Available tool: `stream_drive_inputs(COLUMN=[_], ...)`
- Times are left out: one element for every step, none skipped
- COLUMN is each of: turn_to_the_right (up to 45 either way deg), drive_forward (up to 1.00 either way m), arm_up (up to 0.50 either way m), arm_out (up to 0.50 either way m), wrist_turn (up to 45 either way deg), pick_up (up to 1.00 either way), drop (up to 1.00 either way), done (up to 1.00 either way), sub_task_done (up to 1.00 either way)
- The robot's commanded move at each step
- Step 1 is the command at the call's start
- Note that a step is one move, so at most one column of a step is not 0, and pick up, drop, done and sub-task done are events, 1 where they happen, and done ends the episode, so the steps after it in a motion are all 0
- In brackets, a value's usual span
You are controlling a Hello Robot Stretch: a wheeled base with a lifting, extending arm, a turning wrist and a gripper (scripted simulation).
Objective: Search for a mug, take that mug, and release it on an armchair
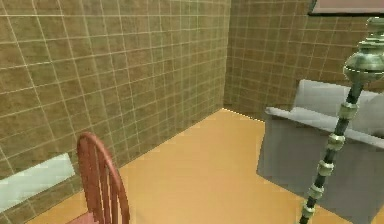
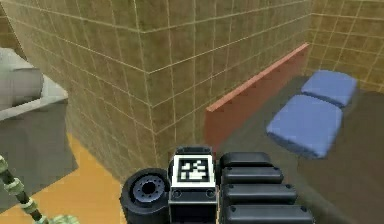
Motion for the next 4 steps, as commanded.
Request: stream_drive_inputs(turn_to_the_right=[15.0, 3.0, 0.0, 3.0], drive_forward=[0.00, 0.00, 1.00, 0.00], arm_up=[0.00, 0.00, 0.00, 0.00], arm_out=[0.00, 0.00, 0.00, 0.00], wrist_turn=[0.0, 0.0, 0.0, 0.0], pick_up=[0.00, 0.00, 0.00, 0.00], drop=[0.00, 0.00, 0.00, 0.00], done=[0.00, 0.00, 0.00, 0.00], sub_task_done=[0.00, 0.00, 0.00, 0.00])
